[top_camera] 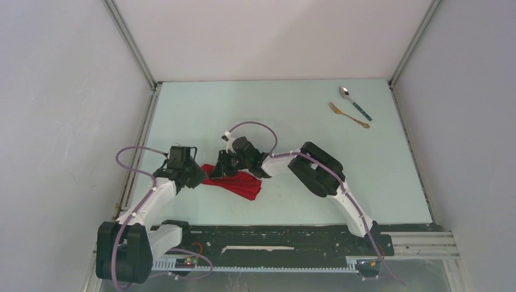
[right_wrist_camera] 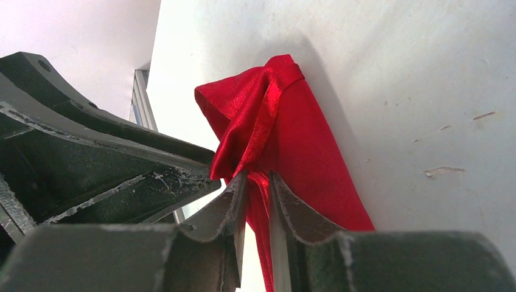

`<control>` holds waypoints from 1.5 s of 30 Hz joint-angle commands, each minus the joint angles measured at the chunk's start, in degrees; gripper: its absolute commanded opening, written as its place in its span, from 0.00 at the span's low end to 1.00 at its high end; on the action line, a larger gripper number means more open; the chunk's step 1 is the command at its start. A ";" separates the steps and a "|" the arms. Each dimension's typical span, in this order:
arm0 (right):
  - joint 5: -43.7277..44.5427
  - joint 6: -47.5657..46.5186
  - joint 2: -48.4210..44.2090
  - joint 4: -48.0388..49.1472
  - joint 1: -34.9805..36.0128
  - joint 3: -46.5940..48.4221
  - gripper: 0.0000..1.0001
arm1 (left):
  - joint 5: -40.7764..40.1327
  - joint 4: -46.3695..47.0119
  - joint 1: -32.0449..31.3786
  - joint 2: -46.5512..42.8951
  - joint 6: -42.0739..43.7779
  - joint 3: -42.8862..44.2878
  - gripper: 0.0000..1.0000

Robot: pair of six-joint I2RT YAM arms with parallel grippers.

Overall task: Fold the napkin into a case and place the utensils inside
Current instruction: Stuff the top corner of the smaller-rectangle-folded napkin into the folded napkin.

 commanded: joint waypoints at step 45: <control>-9.28 -1.64 6.30 1.57 0.01 9.80 0.10 | -1.79 3.21 -0.19 2.22 2.60 -0.63 0.00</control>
